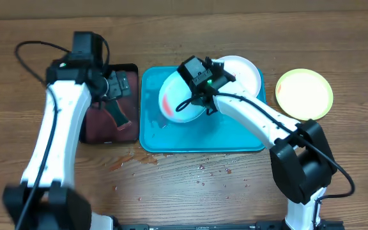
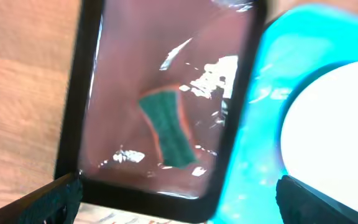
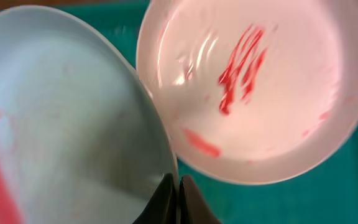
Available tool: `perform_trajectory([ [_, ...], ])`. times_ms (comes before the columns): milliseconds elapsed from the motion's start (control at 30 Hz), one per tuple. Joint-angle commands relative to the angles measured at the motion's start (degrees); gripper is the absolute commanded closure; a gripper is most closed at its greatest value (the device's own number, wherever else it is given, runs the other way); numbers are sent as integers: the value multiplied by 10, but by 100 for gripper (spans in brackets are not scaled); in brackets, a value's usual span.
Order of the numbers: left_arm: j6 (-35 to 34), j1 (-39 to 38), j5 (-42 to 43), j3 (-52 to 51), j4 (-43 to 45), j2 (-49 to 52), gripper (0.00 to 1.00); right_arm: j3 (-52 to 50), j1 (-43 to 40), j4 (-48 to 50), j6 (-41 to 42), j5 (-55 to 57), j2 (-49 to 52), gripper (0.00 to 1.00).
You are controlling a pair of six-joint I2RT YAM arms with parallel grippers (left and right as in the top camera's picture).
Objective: Clean dirty plates on tray and stack at the side
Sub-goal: 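Lift and tilt the light-blue plate upright with the right gripper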
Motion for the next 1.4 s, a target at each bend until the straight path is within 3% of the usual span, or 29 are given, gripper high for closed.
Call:
perform_trajectory([
  [0,14,-1,31,15,2,-61,0,36,-2,-6,-41,109,-45,96],
  [200,14,-1,40,15,3,-125,0,42,14,-2,-84,221,-75,96],
  [500,14,-1,47,15,3,-143,0,42,95,66,-222,411,-78,96],
  [933,61,0,75,15,54,-147,0,41,129,145,-319,522,-78,96],
  [1167,70,1,75,15,76,-158,0,41,129,217,-320,564,-78,96],
  [1367,70,1,75,15,78,-159,0,41,129,304,-424,560,-78,96],
])
